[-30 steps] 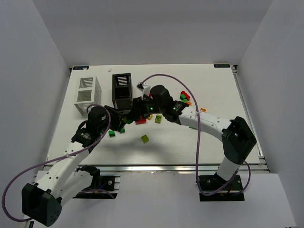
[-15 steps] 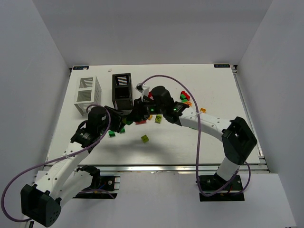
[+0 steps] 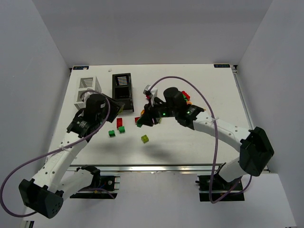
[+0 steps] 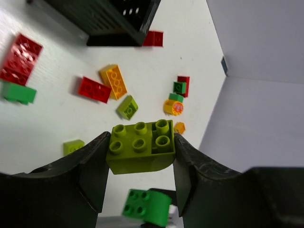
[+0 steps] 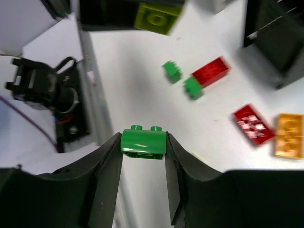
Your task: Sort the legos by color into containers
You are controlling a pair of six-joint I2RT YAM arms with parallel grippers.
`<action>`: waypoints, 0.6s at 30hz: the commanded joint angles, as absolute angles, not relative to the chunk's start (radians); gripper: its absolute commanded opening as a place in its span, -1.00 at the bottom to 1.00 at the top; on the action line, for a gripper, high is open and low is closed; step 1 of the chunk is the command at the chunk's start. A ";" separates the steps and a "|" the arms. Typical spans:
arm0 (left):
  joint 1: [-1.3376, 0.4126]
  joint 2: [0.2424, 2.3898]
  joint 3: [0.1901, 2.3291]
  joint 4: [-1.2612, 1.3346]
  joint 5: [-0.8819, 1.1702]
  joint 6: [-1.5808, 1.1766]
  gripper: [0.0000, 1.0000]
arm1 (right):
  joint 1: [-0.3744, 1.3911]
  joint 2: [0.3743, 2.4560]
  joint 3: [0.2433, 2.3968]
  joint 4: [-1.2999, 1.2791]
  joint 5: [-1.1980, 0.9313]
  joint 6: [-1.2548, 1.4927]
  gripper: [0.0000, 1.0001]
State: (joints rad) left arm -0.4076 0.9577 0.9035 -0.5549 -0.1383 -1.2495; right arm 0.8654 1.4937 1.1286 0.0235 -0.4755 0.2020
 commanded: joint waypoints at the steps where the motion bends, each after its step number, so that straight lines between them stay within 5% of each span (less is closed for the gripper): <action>1: -0.405 0.989 1.032 -0.690 -0.258 -1.067 -1.00 | 0.778 1.454 1.135 0.014 -0.500 0.003 -1.00; 18: -0.405 0.891 1.051 -0.687 -0.488 -0.818 -1.00 | 0.663 2.115 1.949 0.193 -0.489 0.198 -1.00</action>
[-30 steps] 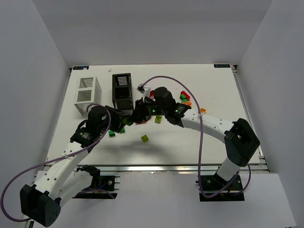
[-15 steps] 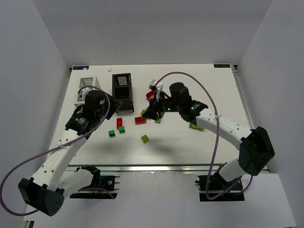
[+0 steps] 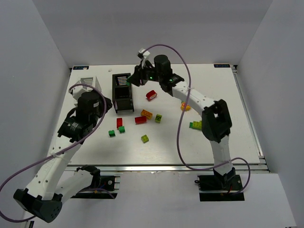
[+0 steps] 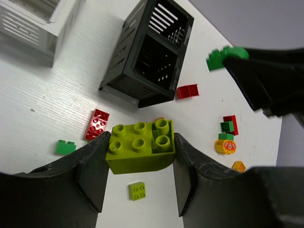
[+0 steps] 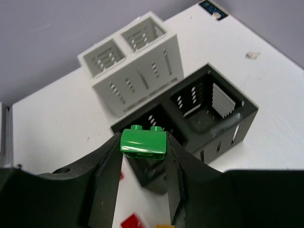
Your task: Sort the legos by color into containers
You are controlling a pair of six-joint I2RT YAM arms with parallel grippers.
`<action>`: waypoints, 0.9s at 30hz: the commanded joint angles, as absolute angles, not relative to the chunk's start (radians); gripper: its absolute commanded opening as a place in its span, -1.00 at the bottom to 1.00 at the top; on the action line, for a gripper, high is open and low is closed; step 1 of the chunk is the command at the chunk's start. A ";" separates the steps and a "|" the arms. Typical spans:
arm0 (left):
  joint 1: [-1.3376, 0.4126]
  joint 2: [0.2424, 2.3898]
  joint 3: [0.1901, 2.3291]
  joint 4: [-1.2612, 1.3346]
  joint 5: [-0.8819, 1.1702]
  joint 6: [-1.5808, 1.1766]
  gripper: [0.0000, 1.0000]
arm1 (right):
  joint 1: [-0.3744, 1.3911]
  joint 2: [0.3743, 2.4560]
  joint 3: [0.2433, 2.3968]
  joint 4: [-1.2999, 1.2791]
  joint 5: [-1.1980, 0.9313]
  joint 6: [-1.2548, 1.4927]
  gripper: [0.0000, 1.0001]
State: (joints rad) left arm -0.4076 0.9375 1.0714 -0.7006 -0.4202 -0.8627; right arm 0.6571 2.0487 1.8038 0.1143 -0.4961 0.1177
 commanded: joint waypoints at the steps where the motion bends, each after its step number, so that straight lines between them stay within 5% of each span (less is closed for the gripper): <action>1: -0.405 0.888 1.043 -0.684 -0.486 -0.822 -1.00 | 0.663 2.178 1.991 0.199 -0.482 0.227 -1.00; 22: -0.405 0.894 1.043 -0.672 -0.491 -0.801 -1.00 | 0.707 2.479 2.164 0.535 -0.253 0.224 -1.00; 27: -0.403 0.891 1.048 -0.669 -0.494 -0.808 -1.00 | 0.709 2.491 2.151 0.537 -0.244 0.213 -0.63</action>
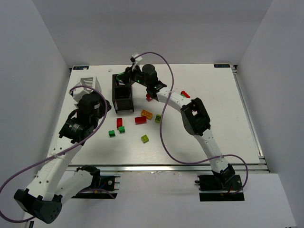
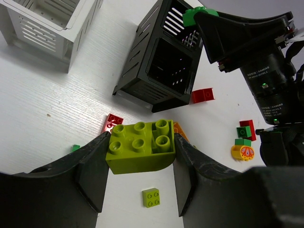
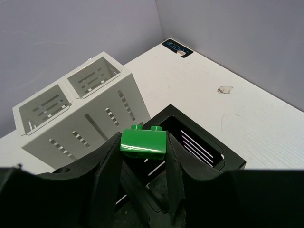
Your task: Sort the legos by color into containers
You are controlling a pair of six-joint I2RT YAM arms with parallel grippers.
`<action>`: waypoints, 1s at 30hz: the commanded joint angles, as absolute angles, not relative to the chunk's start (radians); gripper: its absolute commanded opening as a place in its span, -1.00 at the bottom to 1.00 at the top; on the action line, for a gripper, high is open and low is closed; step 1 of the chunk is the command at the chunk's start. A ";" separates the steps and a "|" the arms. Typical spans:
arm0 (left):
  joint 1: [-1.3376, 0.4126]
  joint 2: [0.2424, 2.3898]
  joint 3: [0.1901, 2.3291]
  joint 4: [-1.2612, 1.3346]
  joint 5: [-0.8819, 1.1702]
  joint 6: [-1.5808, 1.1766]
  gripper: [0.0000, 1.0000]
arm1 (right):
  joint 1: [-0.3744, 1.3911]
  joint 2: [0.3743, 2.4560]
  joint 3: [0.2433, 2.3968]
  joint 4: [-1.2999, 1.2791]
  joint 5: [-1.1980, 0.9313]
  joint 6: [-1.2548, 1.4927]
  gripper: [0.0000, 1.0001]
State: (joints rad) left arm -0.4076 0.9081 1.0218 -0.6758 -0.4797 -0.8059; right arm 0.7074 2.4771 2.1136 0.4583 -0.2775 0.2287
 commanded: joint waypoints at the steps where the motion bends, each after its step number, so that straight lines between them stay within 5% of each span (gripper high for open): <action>1: -0.403 0.893 1.049 -0.666 -0.492 -0.811 -1.00 | 0.709 2.491 2.146 0.537 -0.244 0.207 -0.59; 11: -0.403 0.894 1.042 -0.649 -0.462 -0.839 -1.00 | 0.704 2.488 2.118 0.554 -0.253 0.167 0.25; 14: -0.403 0.890 1.037 -0.646 -0.456 -0.851 -1.00 | 0.703 2.479 2.114 0.555 -0.267 0.161 0.33; 21: -0.403 0.899 1.046 -0.646 -0.442 -0.856 -1.00 | 0.683 2.395 2.050 0.568 -0.334 0.157 0.33; 26: -0.403 0.940 1.069 -0.655 -0.420 -0.854 -1.00 | 0.606 2.237 1.964 0.545 -0.624 0.140 0.28; 30: -0.403 0.986 1.103 -0.660 -0.402 -0.844 -1.00 | 0.545 2.091 1.833 0.390 -0.817 0.085 -0.04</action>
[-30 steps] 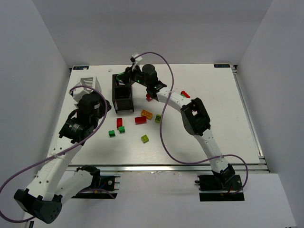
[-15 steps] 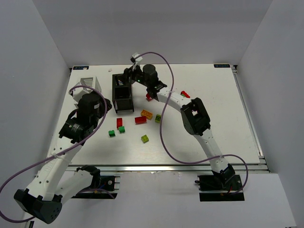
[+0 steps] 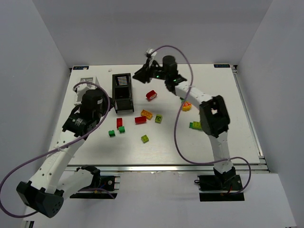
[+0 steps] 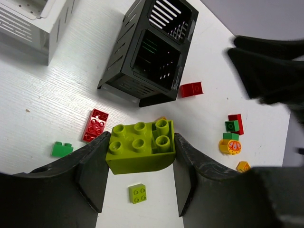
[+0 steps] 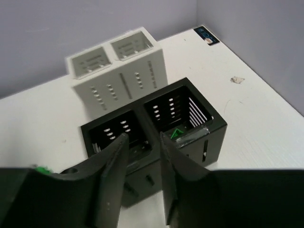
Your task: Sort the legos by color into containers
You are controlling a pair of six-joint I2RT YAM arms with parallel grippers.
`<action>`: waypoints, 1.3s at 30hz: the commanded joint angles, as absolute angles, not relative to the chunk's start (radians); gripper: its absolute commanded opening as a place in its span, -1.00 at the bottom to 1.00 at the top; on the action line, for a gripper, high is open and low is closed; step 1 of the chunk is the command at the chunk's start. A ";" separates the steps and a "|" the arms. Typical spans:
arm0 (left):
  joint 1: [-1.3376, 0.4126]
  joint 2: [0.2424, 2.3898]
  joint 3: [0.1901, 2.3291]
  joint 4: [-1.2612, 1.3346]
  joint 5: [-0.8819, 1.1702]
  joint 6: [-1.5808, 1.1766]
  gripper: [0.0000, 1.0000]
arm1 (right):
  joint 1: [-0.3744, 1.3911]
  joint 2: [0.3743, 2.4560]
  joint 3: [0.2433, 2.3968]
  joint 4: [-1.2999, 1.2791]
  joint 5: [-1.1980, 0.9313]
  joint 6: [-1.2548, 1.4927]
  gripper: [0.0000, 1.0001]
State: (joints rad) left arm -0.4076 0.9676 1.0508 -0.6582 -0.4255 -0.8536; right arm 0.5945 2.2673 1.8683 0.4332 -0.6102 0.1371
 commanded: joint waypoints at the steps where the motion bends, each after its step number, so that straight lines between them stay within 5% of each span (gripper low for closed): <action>1: -0.400 0.997 1.114 -0.664 -0.390 -0.841 -1.00 | 0.537 2.026 1.807 0.352 -0.845 0.027 -0.30; 4: -0.379 1.057 1.166 -0.689 -0.362 -0.825 -1.00 | 0.511 1.878 1.665 0.225 -0.911 -0.064 -0.57; 6: -0.348 1.089 1.202 -0.706 -0.316 -0.812 -1.00 | 0.493 1.800 1.524 0.193 -0.936 -0.129 -0.58; 14: -0.042 1.279 1.265 -0.652 -0.075 -0.782 -1.00 | 0.419 1.465 1.191 0.063 -0.988 -0.281 -0.09; 21: 0.037 1.510 1.414 -0.511 -0.070 -0.778 -1.00 | 0.345 1.321 1.023 0.026 -0.992 -0.342 -0.08; 28: 0.078 1.670 1.578 -0.471 -0.192 -0.695 -1.00 | 0.302 1.284 0.966 0.002 -1.043 -0.351 -0.92; 39: 0.124 1.833 1.686 -0.520 -0.225 -0.592 -1.00 | 0.276 1.321 0.989 0.002 -1.039 -0.351 -0.85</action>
State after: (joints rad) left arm 0.1150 1.8183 1.6440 -0.4942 -0.2031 -0.6437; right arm 0.2840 1.3090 0.9661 -0.0055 -1.0199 -0.3447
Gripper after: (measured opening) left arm 0.600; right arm 0.072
